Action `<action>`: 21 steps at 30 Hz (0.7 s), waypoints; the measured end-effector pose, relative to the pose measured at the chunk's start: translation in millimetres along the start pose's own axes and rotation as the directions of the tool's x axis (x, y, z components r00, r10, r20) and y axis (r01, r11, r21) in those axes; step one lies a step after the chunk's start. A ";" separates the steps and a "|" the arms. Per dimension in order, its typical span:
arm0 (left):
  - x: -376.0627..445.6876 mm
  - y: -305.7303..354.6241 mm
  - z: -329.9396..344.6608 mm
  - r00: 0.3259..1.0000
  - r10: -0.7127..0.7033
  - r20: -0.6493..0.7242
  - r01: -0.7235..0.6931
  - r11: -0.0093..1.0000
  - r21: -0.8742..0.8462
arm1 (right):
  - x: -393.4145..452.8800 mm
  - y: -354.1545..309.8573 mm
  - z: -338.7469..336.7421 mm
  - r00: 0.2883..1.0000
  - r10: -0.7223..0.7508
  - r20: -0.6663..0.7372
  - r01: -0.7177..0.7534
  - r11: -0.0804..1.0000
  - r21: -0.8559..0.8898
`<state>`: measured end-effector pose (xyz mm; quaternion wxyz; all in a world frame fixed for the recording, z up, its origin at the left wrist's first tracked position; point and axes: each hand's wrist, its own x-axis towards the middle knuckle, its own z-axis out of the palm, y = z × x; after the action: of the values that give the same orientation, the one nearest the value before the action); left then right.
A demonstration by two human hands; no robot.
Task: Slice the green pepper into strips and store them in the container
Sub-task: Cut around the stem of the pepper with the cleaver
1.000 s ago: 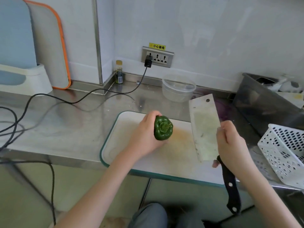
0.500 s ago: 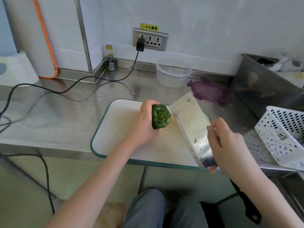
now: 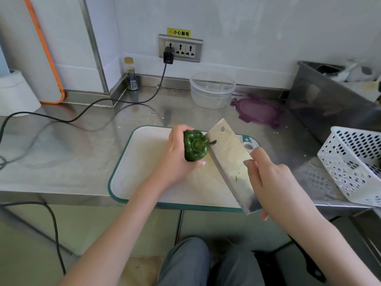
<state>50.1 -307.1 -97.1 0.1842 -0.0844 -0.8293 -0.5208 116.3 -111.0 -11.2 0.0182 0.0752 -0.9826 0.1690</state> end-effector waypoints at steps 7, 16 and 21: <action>1.0 -2.0 -2.4 1.000 -0.017 -0.003 0.017 0.999 -0.027 | 4.6 -6.5 1.9 1.000 -0.016 -0.006 0.015 0.983 -0.183; 1.6 -4.7 -2.8 1.000 0.012 0.014 -0.012 1.000 -0.007 | 6.9 -14.7 -7.8 0.996 0.024 0.083 -0.009 0.984 -0.179; 1.0 -4.2 -2.6 1.000 0.004 0.011 -0.004 1.000 -0.004 | 4.5 -21.1 -14.1 0.996 0.039 0.083 -0.028 0.992 -0.121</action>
<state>48.4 -311.3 -99.1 0.1804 -0.0892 -0.8290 -0.5217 115.3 -126.6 9.3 -0.0220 0.0646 -0.9920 0.1066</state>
